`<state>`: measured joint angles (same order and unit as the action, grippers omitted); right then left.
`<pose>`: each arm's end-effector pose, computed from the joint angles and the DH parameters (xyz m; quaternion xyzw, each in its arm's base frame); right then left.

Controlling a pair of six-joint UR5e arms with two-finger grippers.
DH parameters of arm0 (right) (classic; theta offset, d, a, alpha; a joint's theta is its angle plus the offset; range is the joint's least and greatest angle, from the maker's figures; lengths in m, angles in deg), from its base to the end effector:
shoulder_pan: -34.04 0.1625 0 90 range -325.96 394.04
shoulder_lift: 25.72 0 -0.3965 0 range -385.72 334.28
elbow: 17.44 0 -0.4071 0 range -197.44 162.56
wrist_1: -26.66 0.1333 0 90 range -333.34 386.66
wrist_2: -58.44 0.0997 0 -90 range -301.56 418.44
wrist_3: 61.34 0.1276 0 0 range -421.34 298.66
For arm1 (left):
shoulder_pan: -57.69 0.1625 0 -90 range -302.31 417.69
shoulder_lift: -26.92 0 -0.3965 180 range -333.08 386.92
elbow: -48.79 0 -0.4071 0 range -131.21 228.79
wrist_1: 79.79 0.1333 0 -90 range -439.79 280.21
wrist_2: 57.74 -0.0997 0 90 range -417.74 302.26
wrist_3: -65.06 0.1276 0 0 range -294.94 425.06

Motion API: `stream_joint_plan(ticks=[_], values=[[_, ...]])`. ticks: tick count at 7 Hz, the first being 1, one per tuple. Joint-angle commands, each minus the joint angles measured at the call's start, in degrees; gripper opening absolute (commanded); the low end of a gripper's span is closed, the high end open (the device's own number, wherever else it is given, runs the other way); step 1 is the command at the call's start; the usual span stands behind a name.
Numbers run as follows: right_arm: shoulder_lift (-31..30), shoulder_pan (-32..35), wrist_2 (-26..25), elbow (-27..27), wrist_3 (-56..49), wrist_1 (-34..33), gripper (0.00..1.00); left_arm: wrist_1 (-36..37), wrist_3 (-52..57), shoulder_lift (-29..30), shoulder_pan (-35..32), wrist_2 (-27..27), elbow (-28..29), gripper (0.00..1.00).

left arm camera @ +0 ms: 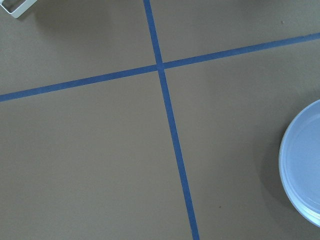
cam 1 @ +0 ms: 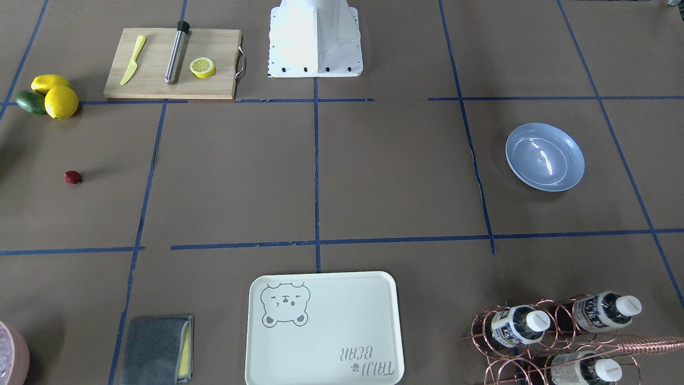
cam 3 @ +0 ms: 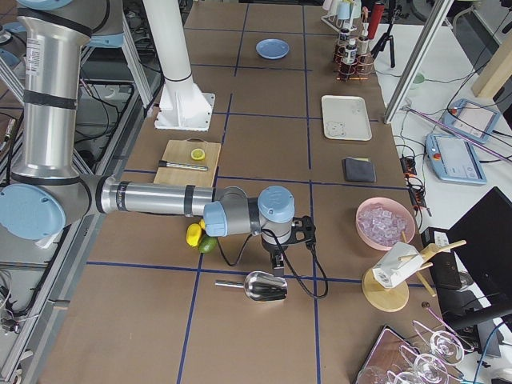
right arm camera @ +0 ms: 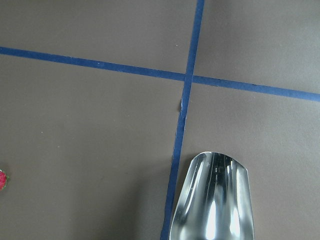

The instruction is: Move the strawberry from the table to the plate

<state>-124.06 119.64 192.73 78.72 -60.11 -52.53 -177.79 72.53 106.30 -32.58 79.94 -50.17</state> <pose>0.0087 -0.4636 0.6456 0.0511 -0.3789 -0.0539 0.9225 -0.0410 -0.4422 0.6384 0.0777 0.3992 0.0797 0.9101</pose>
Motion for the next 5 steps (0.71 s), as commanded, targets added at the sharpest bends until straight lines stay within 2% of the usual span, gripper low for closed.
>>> stream_joint_plan(ticks=[1, 4, 5], values=[[-0.1, 0.0, 0.0, 0.0, 0.0, 0.0, 1.0, -0.2, 0.3, 0.1, 0.0, -0.1, -0.3, 1.0], [0.2, 0.0, 0.2, 1.6, 0.1, 0.2, 1.0, -0.3, 0.3, -0.1, 0.0, -0.2, -2.8, 1.0], [2.3, -0.2, 0.0, 1.7, 0.6, 2.7, 1.0, -0.9, -0.3, 0.8, 0.0, 0.5, -2.9, 1.0]])
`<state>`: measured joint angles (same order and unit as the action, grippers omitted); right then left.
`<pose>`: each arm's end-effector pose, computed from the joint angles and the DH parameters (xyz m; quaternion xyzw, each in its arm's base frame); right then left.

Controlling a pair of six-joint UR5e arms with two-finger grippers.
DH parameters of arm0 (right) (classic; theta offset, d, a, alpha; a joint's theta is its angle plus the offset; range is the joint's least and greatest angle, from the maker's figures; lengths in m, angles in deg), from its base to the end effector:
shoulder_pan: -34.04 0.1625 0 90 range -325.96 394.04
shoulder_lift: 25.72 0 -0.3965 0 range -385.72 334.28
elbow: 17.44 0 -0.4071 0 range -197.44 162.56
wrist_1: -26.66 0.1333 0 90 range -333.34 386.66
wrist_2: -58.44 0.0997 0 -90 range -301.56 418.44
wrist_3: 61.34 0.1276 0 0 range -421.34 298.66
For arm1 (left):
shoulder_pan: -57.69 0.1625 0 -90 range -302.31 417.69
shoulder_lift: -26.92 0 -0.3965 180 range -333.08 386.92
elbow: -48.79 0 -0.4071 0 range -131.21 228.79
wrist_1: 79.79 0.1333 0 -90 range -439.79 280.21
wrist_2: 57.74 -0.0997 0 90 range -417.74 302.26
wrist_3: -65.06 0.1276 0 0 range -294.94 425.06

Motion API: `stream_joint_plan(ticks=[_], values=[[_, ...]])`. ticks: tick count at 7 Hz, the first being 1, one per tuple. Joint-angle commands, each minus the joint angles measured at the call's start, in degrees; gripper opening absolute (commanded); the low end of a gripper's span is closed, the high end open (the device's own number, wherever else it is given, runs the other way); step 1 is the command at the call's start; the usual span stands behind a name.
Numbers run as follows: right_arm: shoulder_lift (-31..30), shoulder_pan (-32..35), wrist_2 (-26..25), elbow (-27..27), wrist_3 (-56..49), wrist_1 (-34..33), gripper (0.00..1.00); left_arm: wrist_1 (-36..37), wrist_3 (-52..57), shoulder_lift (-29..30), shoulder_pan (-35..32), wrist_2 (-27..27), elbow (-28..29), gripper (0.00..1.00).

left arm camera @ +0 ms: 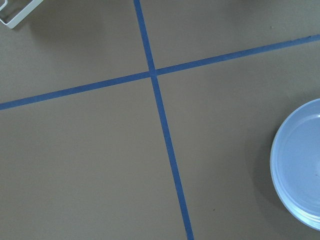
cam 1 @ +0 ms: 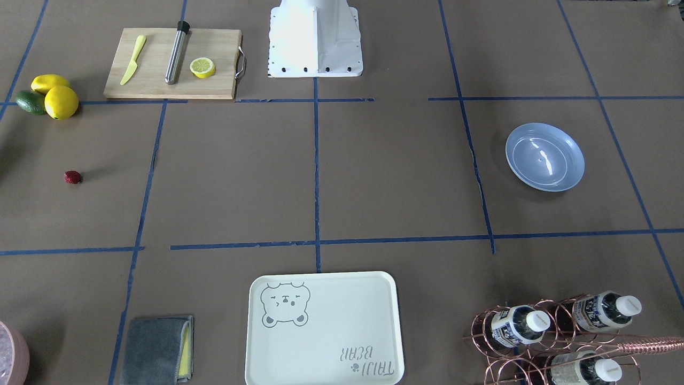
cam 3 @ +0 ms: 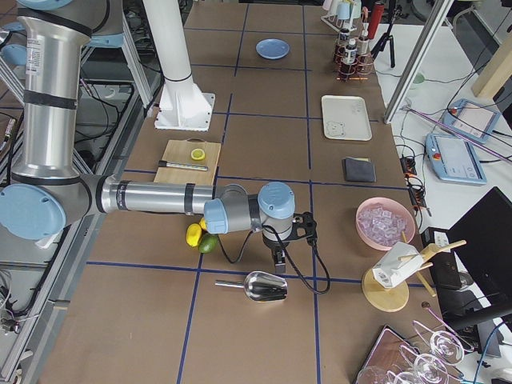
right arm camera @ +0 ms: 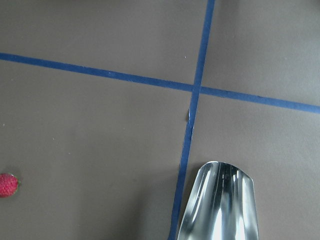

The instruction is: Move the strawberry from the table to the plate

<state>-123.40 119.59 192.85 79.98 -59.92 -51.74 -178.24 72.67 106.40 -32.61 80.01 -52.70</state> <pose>0.0074 -0.4718 0.6271 0.0721 -0.3803 -0.0617 0.9200 -0.0412 -0.4468 0.6138 0.1027 0.3972 0.0913 0.9074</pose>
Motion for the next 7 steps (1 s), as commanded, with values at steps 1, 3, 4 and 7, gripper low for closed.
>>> stream_joint_plan(ticks=[1, 3, 4, 7], values=[[3.5, -0.1, -0.4, 0.1, 0.4, 5.8, 1.0, -4.3, 0.1, 0.9, 0.0, 0.4, -0.5, 1.0], [5.1, -0.1, -0.1, -0.7, 3.2, 7.3, 1.0, -23.0, -0.6, 1.4, 0.0, 0.4, 1.7, 1.0], [5.8, -0.1, -0.1, -0.6, 5.5, 7.4, 1.0, -29.5, -0.5, 1.9, 0.0, 0.2, 3.9, 1.0], [7.0, -0.1, -0.1, -0.7, 7.0, 8.9, 1.0, -45.6, -9.8, 1.1, 2.0, 1.7, 8.7, 1.0]])
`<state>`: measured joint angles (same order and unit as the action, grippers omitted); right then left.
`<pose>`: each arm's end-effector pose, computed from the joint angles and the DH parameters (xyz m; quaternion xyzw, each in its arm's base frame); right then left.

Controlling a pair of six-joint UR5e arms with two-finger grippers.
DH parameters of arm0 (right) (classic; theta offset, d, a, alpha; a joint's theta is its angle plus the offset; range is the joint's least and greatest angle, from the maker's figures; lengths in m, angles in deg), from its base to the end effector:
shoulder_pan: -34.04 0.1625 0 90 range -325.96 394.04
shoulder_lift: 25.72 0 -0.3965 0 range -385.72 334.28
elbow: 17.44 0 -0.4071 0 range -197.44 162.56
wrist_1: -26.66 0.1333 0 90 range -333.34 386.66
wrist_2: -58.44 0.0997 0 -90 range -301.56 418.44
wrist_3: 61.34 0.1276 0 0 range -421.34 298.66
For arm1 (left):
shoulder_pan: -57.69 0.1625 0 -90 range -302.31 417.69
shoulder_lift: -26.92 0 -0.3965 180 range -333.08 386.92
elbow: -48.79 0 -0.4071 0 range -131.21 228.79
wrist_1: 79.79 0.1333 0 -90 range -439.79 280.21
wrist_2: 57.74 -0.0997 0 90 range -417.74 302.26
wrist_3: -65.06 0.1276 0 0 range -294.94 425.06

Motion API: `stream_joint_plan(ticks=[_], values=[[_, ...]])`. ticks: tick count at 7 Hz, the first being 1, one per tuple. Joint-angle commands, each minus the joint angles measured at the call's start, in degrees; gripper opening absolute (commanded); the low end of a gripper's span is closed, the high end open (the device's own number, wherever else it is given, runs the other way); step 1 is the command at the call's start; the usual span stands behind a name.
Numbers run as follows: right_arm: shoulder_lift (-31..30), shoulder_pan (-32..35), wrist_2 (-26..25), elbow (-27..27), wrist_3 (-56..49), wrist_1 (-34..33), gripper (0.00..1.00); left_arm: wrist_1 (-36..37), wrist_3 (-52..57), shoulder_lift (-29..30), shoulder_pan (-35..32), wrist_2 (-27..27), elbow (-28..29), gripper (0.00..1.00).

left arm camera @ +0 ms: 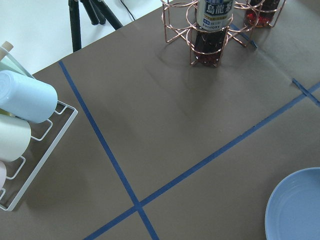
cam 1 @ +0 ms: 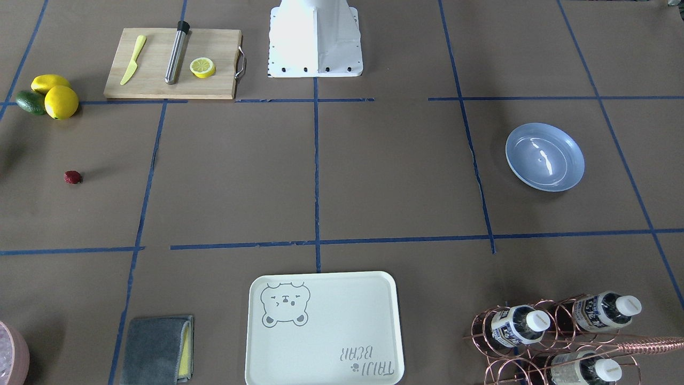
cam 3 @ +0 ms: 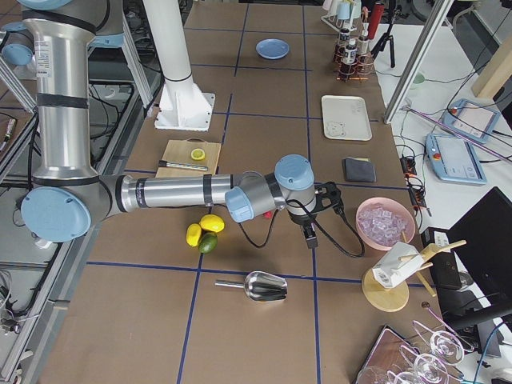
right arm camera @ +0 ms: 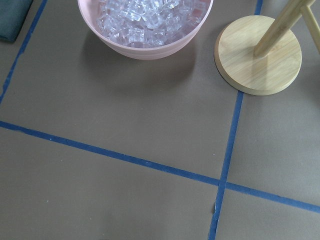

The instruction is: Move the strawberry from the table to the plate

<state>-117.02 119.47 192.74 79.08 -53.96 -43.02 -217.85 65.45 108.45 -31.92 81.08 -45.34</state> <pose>0.0022 -0.5276 0.5613 0.1653 -0.3870 -0.0612 0.9051 -0.0340 -0.4779 0.5773 0.3391 0.3835 0.1596 0.8441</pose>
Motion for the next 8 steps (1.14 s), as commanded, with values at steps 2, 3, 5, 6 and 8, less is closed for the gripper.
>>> stream_joint_plan(ticks=[2, 3, 5, 6, 8], values=[[1.0, -0.1, 0.2, 0.2, 2.6, 0.2, 1.0, -6.7, -15.7, -1.1, 8.8, -2.2, 6.1, 1.0], [1.0, -0.1, 0.3, 0.1, 2.6, 0.2, 1.0, -7.4, -19.9, -1.3, 10.4, -6.7, 6.8, 0.92], [0.9, -0.1, 0.5, 0.1, 2.6, 0.2, 1.0, -20.8, -32.2, -1.4, 17.4, -8.4, 14.1, 0.79], [0.8, -0.1, 0.5, 0.2, 2.6, 0.2, 1.0, -24.6, -38.1, -1.4, 21.6, -10.8, 14.5, 0.79], [0.3, 0.0, 0.5, 0.3, 2.6, 0.2, 1.0, -27.1, -43.8, -1.3, 29.0, -15.6, 14.5, 0.79]])
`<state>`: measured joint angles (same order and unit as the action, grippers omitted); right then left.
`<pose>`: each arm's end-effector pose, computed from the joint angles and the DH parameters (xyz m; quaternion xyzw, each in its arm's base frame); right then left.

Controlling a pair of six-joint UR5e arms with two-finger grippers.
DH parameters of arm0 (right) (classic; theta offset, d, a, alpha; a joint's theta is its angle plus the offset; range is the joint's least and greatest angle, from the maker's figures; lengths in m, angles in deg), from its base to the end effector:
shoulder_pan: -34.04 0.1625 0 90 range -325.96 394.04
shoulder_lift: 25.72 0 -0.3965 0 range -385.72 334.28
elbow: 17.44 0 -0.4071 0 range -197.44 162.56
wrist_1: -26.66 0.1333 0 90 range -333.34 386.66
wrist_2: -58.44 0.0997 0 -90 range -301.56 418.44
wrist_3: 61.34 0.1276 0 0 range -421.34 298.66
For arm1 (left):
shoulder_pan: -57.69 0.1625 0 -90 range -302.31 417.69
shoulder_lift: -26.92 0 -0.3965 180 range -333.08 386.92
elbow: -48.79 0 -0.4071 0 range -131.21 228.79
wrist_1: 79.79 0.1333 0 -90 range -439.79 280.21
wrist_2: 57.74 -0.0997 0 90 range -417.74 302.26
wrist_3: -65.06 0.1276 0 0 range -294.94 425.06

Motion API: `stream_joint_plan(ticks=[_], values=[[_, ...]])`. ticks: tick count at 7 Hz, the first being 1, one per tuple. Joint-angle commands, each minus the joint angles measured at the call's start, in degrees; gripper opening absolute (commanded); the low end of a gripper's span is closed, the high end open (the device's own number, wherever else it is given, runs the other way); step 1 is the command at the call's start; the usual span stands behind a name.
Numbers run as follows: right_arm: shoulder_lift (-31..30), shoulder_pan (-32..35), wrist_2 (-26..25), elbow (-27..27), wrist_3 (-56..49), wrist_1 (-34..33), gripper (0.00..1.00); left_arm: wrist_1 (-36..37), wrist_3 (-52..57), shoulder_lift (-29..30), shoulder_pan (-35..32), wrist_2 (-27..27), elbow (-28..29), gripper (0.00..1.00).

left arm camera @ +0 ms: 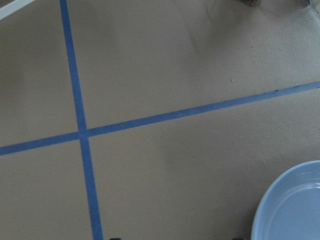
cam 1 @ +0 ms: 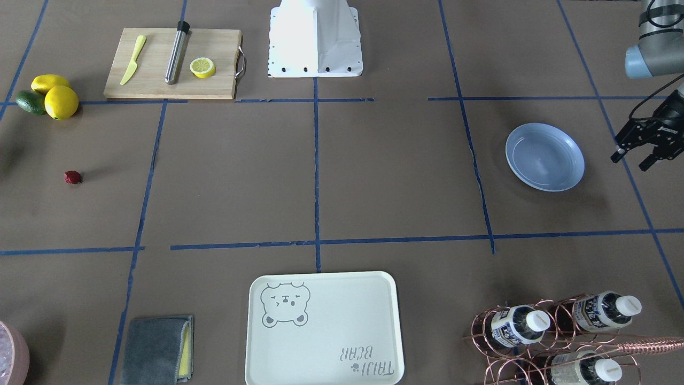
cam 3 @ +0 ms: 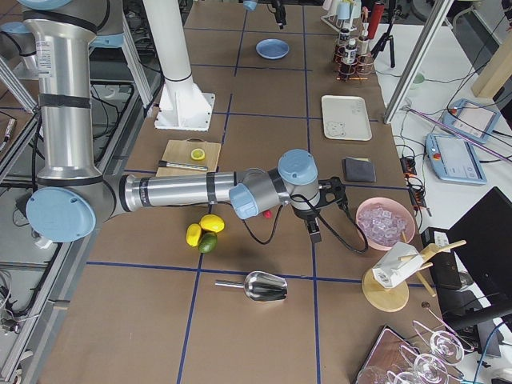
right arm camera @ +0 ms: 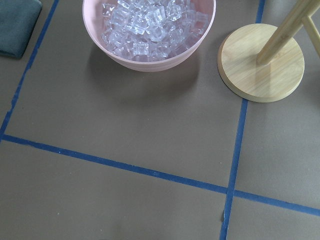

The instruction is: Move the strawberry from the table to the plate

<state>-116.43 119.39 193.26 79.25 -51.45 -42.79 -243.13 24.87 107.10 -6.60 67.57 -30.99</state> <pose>0.0003 -0.5314 0.5530 0.1635 -0.3949 -0.0463 0.9029 0.1450 -0.4384 0.6750 0.2112 0.4599 0.0276 0.8620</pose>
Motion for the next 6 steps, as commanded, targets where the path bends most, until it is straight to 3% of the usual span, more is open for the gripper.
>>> stream_joint_plan(ticks=[1, 4, 5, 6], values=[[-0.3, 0.1, 0.0, 0.2, 0.0, 0.0, 1.0, -3.4, -5.9, 0.1, 6.3, -2.3, 0.1, 0.79], [-0.5, 0.1, 0.0, -0.1, 0.0, 0.0, 1.0, -5.8, -10.3, 0.1, 13.6, -9.0, 0.3, 0.75], [-0.5, 0.1, 0.0, 0.0, 0.0, 0.0, 1.0, -6.4, -14.1, 0.1, 14.2, -9.4, 0.2, 0.42], [-0.5, 0.1, 0.0, -0.1, 0.0, 0.0, 1.0, -6.8, -15.8, 0.2, 14.3, -9.2, -0.1, 0.0]])
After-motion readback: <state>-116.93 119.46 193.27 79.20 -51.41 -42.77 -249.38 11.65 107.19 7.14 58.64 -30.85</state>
